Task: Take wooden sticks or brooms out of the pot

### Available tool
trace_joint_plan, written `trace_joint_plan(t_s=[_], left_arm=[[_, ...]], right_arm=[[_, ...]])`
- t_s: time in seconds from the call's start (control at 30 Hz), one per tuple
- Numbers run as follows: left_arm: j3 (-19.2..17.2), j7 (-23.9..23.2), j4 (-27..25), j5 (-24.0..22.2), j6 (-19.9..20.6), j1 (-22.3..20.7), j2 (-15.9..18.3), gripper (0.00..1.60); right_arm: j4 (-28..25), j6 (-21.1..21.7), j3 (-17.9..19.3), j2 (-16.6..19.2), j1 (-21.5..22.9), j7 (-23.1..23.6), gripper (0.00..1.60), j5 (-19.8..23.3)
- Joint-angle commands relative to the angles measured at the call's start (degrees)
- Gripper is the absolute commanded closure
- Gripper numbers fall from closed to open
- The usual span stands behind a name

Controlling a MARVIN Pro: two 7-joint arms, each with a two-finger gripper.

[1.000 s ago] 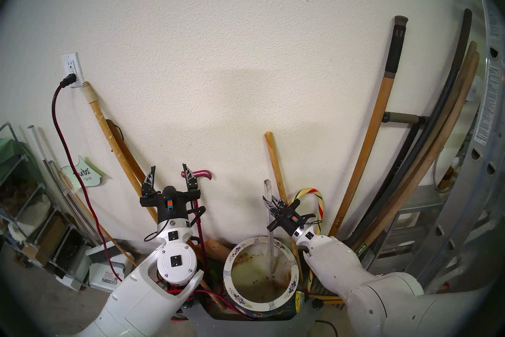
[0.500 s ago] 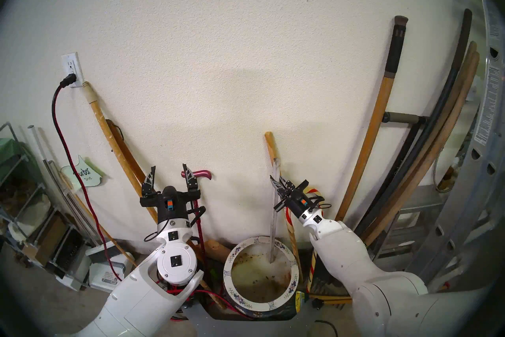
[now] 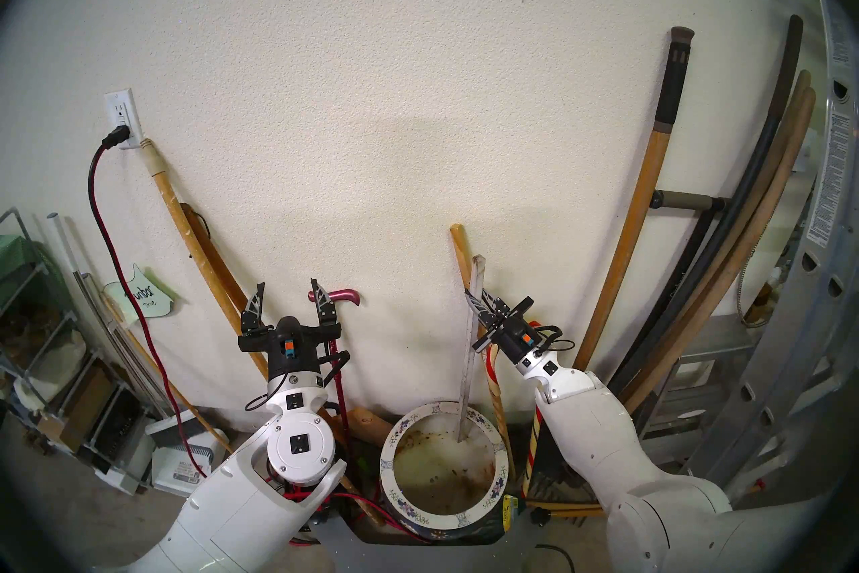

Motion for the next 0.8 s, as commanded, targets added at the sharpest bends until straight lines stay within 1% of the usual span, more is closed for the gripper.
trace_joint_plan(t_s=[0.0,0.1,0.13,0.37,0.5,0.6,0.77], left_arm=[[0.0,0.0,0.0,0.0,0.0,-0.1,0.0,0.00],[0.1,0.1,0.0,0.0,0.0,-0.1,0.1,0.00],[0.1,0.1,0.0,-0.1,0.0,-0.1,0.2,0.00],[0.3,0.3,0.0,-0.2,0.0,-0.2,0.3,0.00],[0.5,0.5,0.0,-0.4,0.0,-0.3,0.5,0.00],[0.6,0.6,0.0,-0.4,0.0,-0.4,0.6,0.00],[0.7,0.7,0.0,-0.6,0.0,-0.4,0.7,0.00]], right_arm=[[-4.3,-0.1,0.3,1.4,-3.1,1.3,1.60,1.5],[-5.9,0.0,0.9,2.4,-4.2,2.0,1.60,2.0],[-7.2,0.1,1.4,3.1,-4.8,2.4,1.60,2.5],[-11.3,0.3,3.0,5.0,-5.7,3.7,1.60,3.8],[-15.9,0.8,4.0,6.2,-6.7,5.4,1.60,5.3],[-17.2,1.0,4.1,6.5,-7.0,5.9,1.60,5.7],[-21.2,2.3,4.4,7.3,-8.2,7.6,1.60,6.9]])
